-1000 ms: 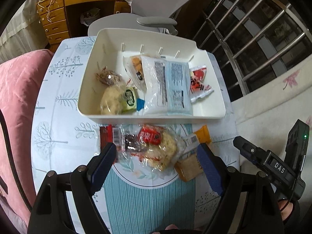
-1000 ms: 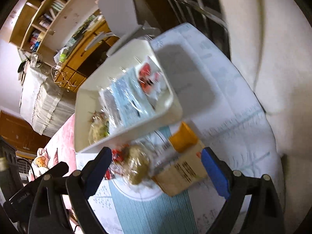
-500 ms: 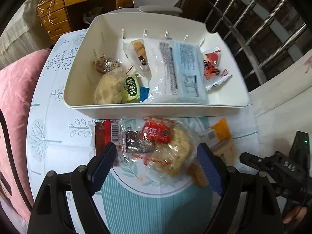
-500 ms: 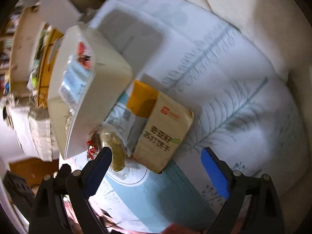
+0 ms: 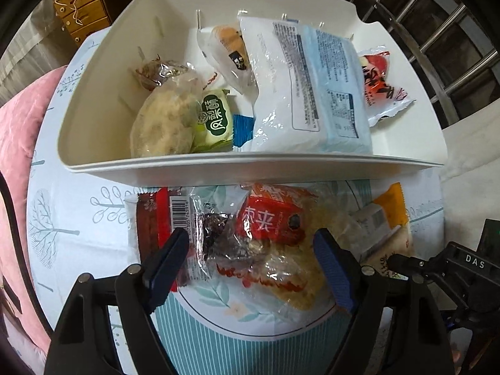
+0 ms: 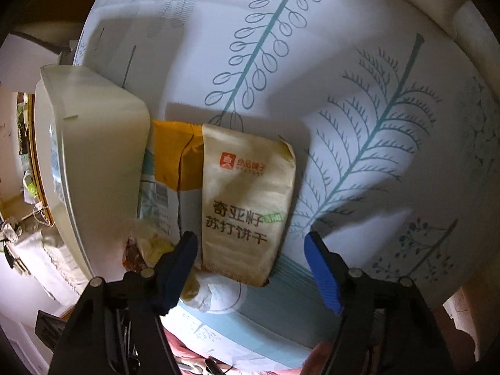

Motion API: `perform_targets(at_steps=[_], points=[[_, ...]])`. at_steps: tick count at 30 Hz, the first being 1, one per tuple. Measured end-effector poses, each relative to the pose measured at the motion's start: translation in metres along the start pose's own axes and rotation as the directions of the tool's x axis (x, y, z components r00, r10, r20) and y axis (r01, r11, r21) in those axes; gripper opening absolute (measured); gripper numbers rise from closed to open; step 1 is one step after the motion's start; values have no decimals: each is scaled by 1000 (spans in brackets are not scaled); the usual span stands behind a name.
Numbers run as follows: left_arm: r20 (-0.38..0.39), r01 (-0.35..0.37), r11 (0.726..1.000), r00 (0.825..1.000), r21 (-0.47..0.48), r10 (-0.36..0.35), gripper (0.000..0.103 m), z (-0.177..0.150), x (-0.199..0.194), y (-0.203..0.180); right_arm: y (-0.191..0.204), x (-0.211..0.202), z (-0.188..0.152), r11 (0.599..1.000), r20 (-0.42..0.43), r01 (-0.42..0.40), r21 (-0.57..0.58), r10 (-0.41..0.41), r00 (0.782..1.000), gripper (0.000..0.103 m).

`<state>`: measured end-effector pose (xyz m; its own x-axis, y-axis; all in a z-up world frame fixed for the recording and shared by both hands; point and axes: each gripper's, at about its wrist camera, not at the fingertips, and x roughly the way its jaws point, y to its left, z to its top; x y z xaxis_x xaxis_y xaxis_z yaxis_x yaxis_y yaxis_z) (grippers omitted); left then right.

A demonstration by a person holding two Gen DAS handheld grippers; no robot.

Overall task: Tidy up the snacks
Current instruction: 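Grasp the red-labelled pastry with the left tool while the right grasps the beige biscuit packet, then carry both packets over the white tray and open both tools to release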

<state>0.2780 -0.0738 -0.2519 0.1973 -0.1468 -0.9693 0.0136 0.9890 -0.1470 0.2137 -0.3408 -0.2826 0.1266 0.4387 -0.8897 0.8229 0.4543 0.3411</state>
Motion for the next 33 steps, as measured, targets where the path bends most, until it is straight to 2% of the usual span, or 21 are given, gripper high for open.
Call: perform_targets(at_steps=[5, 10, 17, 21, 24, 29, 33], points=[[-7, 29, 1000, 1000, -1, -29, 71, 3, 9, 1, 9, 3, 0, 998, 14, 61, -3, -61, 998, 68], [-4, 62, 998, 998, 13, -62, 59, 8, 17, -3, 19, 10, 0, 990, 16, 139, 11, -139, 990, 68], [24, 87, 996, 996, 22, -87, 53, 21, 27, -15, 34, 18, -2, 972, 11, 235, 7, -235, 972, 68], [22, 94, 995, 995, 29, -94, 51, 28, 31, -17, 39, 22, -5, 965, 11, 264, -3, -264, 964, 64], [21, 102, 994, 995, 27, -102, 49, 27, 28, -12, 57, 27, -8, 955, 16, 295, -15, -295, 955, 54], [19, 100, 994, 995, 31, -101, 48, 16, 22, -6, 58, 29, -14, 962, 39, 274, -13, -273, 961, 53], [27, 126, 992, 992, 29, -127, 48, 5, 11, 4, 51, 32, -27, 964, 41, 266, -11, -265, 963, 52]])
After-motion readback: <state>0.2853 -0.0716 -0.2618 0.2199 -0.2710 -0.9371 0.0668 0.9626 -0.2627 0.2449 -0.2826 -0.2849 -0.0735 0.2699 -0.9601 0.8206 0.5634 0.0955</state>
